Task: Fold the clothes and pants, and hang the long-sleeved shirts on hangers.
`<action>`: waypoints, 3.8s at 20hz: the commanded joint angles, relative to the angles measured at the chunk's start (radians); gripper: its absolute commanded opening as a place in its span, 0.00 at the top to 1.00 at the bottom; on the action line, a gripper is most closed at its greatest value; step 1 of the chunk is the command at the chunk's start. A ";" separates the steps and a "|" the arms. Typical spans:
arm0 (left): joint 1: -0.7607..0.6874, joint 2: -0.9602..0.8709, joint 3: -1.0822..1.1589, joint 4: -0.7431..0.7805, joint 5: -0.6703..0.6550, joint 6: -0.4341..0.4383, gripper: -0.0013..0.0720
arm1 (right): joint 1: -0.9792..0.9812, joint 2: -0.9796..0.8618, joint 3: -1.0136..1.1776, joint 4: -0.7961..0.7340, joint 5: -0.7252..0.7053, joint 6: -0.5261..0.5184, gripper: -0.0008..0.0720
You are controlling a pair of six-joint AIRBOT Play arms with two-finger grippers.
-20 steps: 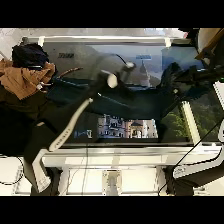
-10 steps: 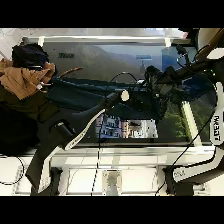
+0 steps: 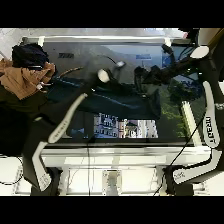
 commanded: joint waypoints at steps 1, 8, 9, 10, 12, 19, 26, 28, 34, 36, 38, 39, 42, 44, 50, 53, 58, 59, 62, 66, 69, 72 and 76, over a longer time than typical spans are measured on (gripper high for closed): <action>0.202 0.150 0.001 0.030 -0.150 0.004 0.97 | 0.133 -0.005 0.001 -0.045 -0.172 0.072 0.91; 0.453 0.340 0.001 0.030 -0.240 0.047 0.97 | 0.404 -0.147 0.001 -0.225 -0.390 0.261 0.47; 0.463 0.346 0.001 0.030 -0.256 0.056 0.97 | 0.425 -0.164 0.001 -0.219 -0.397 0.286 0.12; 0.469 0.347 0.001 0.029 -0.270 0.067 0.97 | 0.440 -0.170 0.001 -0.211 -0.415 0.288 0.06; 0.469 0.346 0.000 0.030 -0.278 0.080 0.97 | 0.444 -0.153 0.024 -0.211 -0.406 0.246 0.06; 0.469 0.346 0.000 0.030 -0.278 0.098 0.97 | 0.216 0.121 0.149 -0.768 -0.015 0.097 0.06; 0.468 0.346 0.000 0.029 -0.278 0.097 0.97 | -0.351 0.237 -0.248 -0.109 -0.203 -0.123 0.06; 0.468 0.346 0.000 0.026 -0.278 0.097 0.97 | -0.434 0.203 -0.418 0.108 -0.304 -0.235 0.06; 0.468 0.346 0.000 0.026 -0.278 0.097 0.97 | -0.426 -0.031 -0.613 0.269 -0.336 -0.415 0.06; 0.467 0.346 0.000 0.026 -0.278 0.097 0.97 | -0.383 -0.077 -0.612 0.296 -0.369 -0.438 0.06; 0.467 0.346 0.000 0.026 -0.278 0.097 0.97 | -0.340 -0.096 -0.612 0.289 -0.420 -0.437 0.06; 0.467 0.346 0.000 0.026 -0.278 0.097 0.97 | -0.317 -0.100 -0.612 0.287 -0.445 -0.436 0.06; 0.467 0.346 0.000 0.026 -0.278 0.097 0.97 | -0.258 -0.102 -0.612 0.225 -0.476 -0.400 0.06; 0.467 0.346 0.000 0.026 -0.278 0.097 0.97 | -0.226 -0.104 -0.612 0.190 -0.461 -0.370 0.06; 0.467 0.346 0.000 0.026 -0.278 0.097 0.97 | -0.111 -0.105 -0.612 0.191 -0.438 -0.351 0.12; 0.468 0.346 0.000 0.026 -0.278 0.098 0.97 | -0.087 -0.105 -0.594 0.263 -0.386 -0.349 0.58; 0.468 0.347 0.000 0.026 -0.372 0.127 0.97 | -0.167 0.001 -0.563 0.176 -0.220 -0.275 0.91; 0.467 0.347 0.000 0.026 -0.399 0.127 0.97 | -0.201 0.052 -0.563 0.110 -0.187 -0.244 0.91; 0.446 0.352 0.000 0.026 -0.472 0.131 0.97 | -0.332 0.221 -0.563 0.044 -0.021 -0.233 0.91; 0.342 0.364 -0.001 0.027 -0.465 0.137 0.97 | -0.489 0.468 -0.562 0.153 0.002 -0.127 0.91; 0.187 0.311 -0.002 0.048 -0.343 0.161 0.97 | -0.478 0.557 -0.541 0.287 -0.209 -0.058 0.91; 0.035 0.202 -0.002 0.060 -0.225 0.161 0.97 | -0.404 0.553 -0.507 0.343 -0.349 0.008 0.91; -0.090 0.055 -0.002 0.061 -0.093 0.160 0.97 | -0.270 0.541 -0.506 0.145 -0.423 0.061 0.91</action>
